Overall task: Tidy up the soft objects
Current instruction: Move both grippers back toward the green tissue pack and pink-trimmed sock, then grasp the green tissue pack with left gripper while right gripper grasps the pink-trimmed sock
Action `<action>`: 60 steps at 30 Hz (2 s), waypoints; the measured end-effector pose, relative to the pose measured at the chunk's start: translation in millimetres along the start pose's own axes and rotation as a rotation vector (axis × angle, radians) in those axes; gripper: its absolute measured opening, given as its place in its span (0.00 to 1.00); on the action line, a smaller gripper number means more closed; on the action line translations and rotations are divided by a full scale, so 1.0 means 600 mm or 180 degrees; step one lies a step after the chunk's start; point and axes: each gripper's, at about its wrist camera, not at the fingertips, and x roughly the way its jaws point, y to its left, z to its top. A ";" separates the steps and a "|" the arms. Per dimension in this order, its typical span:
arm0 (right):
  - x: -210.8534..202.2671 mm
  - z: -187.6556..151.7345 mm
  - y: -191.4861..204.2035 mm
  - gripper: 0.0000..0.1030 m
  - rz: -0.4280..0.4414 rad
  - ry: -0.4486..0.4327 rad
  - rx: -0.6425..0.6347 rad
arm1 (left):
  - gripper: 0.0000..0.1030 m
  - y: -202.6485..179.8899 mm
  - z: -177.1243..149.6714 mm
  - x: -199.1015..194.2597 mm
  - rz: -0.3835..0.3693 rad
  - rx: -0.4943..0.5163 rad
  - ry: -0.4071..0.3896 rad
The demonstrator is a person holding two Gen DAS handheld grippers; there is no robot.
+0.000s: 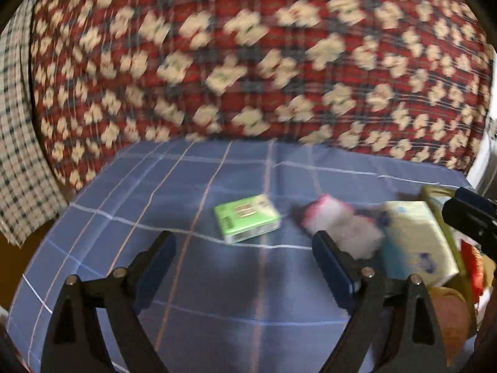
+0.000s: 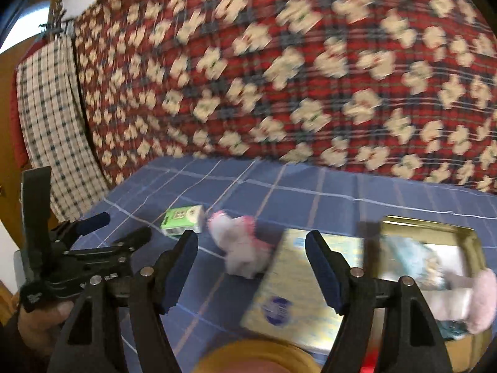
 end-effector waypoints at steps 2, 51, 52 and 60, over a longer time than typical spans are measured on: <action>0.033 0.010 0.024 0.71 -0.0044 0.0160 -0.0084 | 0.88 0.019 0.000 0.025 -0.0032 -0.0072 0.0107; 0.206 0.061 0.033 0.31 -0.0149 0.0825 -0.0021 | 0.94 -0.020 0.022 0.141 -0.0052 -0.0012 0.0470; 0.207 0.061 0.032 0.31 -0.0141 0.0824 -0.0011 | 0.94 -0.022 0.024 0.143 -0.0046 -0.0021 0.0478; 0.205 0.060 0.030 0.31 -0.0103 0.0815 0.0002 | 0.73 -0.020 0.020 0.173 0.0076 -0.0069 0.0633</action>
